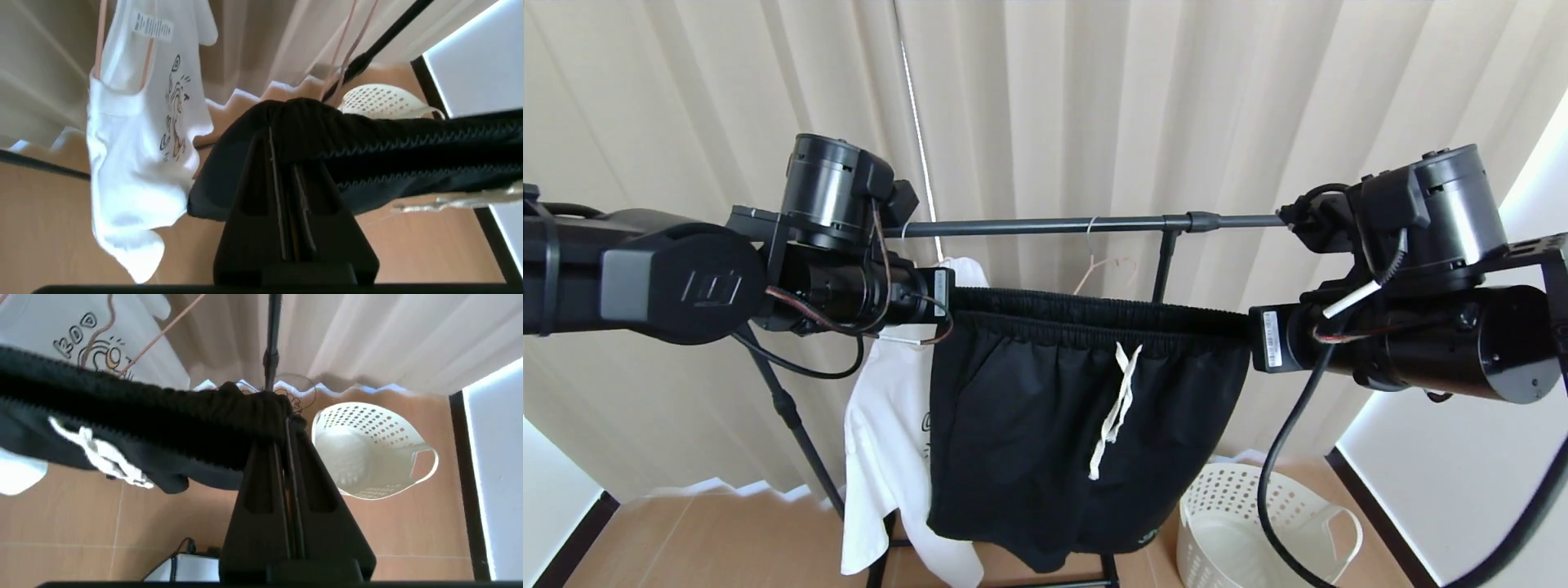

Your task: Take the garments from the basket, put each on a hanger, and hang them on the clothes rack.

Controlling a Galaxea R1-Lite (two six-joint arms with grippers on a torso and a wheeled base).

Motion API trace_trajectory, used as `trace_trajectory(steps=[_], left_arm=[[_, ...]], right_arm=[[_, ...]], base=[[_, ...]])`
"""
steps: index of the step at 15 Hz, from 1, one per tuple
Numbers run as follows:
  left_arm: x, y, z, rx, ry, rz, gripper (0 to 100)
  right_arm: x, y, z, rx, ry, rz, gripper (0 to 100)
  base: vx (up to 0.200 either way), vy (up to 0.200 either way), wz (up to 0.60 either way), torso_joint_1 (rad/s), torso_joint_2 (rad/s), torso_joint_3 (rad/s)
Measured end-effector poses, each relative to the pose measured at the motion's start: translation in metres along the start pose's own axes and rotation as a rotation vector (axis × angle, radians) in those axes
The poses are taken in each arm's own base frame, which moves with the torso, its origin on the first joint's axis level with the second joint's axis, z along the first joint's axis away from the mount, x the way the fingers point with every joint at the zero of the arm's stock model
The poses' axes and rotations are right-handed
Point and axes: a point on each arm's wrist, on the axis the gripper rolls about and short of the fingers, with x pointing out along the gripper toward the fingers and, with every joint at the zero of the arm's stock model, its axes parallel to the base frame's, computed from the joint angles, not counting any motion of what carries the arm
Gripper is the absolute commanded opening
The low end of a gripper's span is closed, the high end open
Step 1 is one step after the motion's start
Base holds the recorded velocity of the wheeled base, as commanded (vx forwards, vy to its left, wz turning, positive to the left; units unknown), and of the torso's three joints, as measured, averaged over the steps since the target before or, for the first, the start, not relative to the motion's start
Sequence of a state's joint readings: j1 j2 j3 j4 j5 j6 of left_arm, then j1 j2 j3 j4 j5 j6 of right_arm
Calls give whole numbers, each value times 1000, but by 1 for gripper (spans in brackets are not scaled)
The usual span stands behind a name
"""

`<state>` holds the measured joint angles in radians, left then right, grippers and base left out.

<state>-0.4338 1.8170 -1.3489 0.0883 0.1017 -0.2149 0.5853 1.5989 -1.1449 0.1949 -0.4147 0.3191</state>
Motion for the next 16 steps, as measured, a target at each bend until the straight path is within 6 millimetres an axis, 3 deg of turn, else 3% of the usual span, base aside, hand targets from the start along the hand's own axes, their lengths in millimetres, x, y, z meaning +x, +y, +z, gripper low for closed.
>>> trace_trajectory(steps=[4, 8, 13, 16], left_arm=[[14, -15, 27, -13, -81, -38, 0], [27, -30, 39, -41, -101, -152, 0], [37, -49, 44, -26, -115, -216, 0], [41, -59, 43, -19, -113, -243, 0]], right_arm=[[-33, 29, -26, -118, 49, 138, 0], [-52, 54, -43, -119, 68, 247, 0], [-53, 98, -50, 4, 105, 330, 0], [-47, 113, -48, 55, 103, 343, 0]], base=[[0, 0, 0, 0, 0, 0], [0, 0, 0, 0, 0, 0], [0, 0, 0, 0, 0, 0], [0, 0, 0, 0, 0, 0]])
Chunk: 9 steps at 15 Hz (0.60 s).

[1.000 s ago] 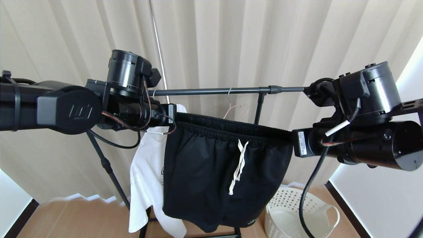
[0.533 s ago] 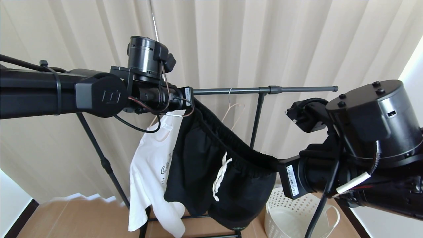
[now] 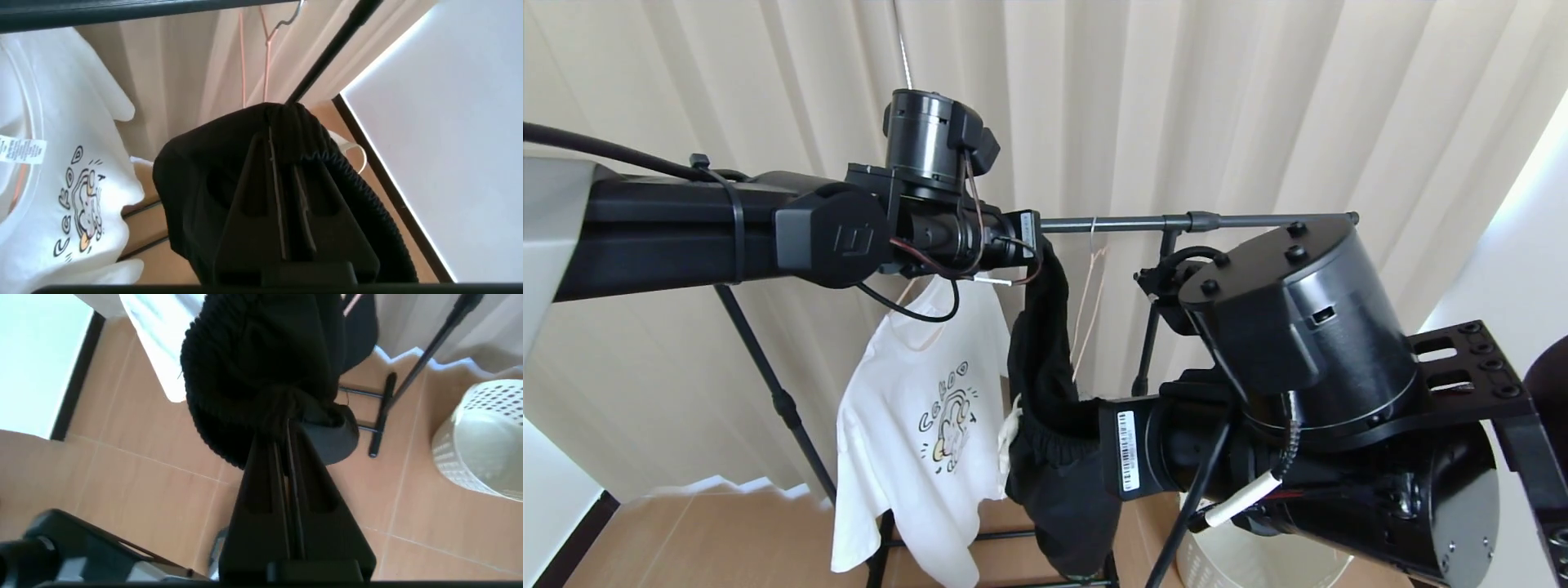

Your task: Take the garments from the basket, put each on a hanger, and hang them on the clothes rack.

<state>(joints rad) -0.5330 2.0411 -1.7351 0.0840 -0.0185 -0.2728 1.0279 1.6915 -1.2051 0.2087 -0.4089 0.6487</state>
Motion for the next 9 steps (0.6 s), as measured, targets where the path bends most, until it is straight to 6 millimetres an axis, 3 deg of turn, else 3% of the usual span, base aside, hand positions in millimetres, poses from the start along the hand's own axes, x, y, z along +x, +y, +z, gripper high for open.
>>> trace_trajectory(steps=[4, 9], left_arm=[[3, -1, -2, -20, 11, 0, 0], [-10, 9, -6, -29, 99, 53, 0]], right_arm=[[5, -5, 2, -7, 4, -35, 0], [4, -35, 14, -65, 10, -130, 0]], base=[[0, 0, 0, 0, 0, 0], [0, 0, 0, 0, 0, 0]])
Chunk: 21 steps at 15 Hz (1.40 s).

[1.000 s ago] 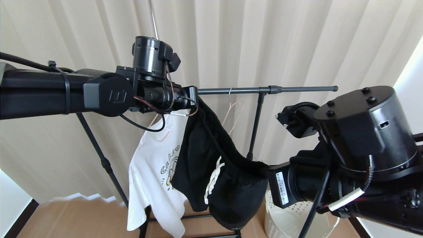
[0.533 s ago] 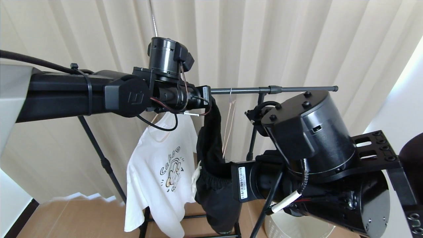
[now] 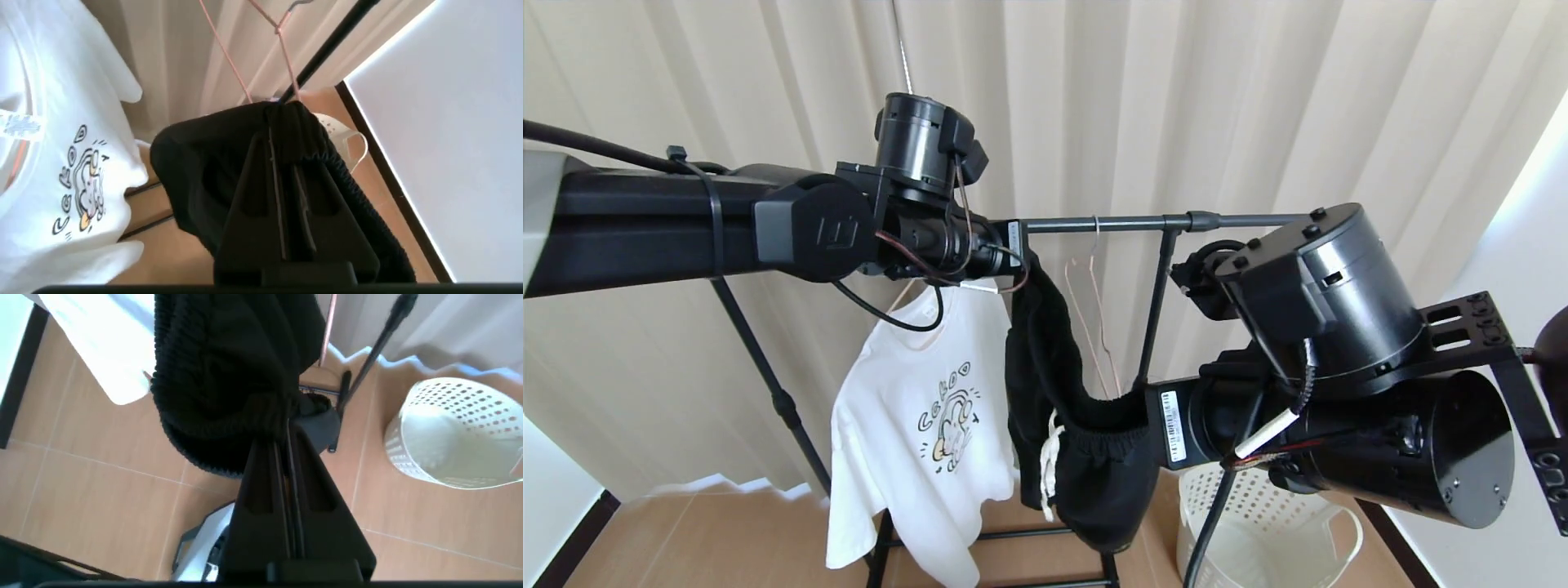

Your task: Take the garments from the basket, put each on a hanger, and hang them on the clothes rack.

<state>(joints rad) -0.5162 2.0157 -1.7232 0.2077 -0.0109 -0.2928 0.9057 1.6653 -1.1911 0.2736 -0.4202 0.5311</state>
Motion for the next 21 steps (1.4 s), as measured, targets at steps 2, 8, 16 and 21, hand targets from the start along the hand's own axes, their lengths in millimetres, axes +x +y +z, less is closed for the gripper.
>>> trace_trajectory(steps=[2, 8, 16, 21], left_arm=[[-9, 5, -5, 0, 57, 30, 0], [-38, 18, -32, 113, 154, 63, 0], [-60, -17, -117, 274, 380, 23, 0], [-68, -66, -134, 201, 398, -77, 0]], right_arm=[[7, -22, 11, 4, -13, -67, 0], [40, -59, 44, 84, -85, -183, 0], [106, -47, 86, 261, -152, -186, 0], [129, -35, 106, 446, -221, -140, 0]], base=[[0, 0, 0, 0, 0, 0], [0, 0, 0, 0, 0, 0], [0, 0, 0, 0, 0, 0], [0, 0, 0, 0, 0, 0]])
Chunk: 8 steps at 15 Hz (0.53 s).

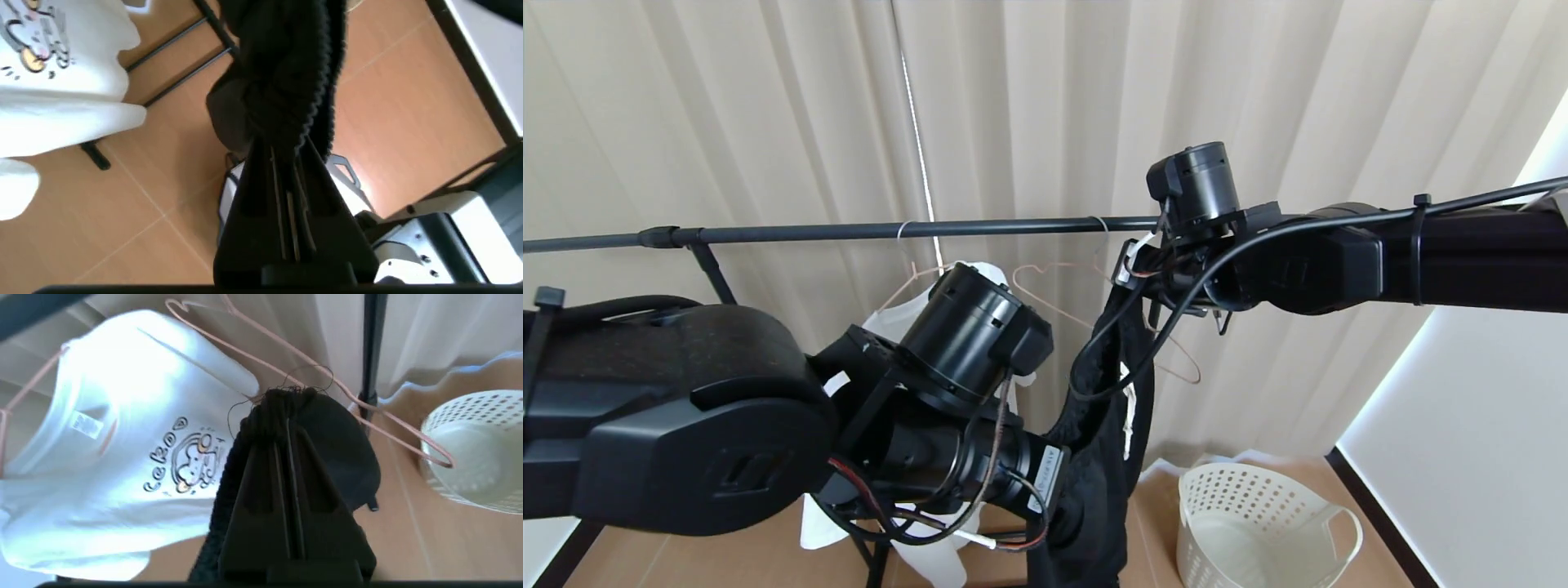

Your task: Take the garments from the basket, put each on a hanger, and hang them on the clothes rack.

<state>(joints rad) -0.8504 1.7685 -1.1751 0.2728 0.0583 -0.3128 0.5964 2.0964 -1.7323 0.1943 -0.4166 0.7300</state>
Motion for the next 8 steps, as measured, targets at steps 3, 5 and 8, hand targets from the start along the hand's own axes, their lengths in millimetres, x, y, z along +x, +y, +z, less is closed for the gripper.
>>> trace_trajectory(steps=[3, 5, 8], left_arm=[[3, -24, 7, -77, -42, -56, 0], [7, -30, 13, -93, -86, -82, 0], [10, -31, 13, -103, -88, -81, 0]], right_arm=[[6, 10, 5, 108, -19, 33, 0], [7, 15, 4, 141, -11, 56, 0], [6, 18, 3, 142, 2, 73, 0]], base=[[0, 0, 0, 0, 0, 0], [0, 0, 0, 0, 0, 0], [0, 0, 0, 0, 0, 0]])
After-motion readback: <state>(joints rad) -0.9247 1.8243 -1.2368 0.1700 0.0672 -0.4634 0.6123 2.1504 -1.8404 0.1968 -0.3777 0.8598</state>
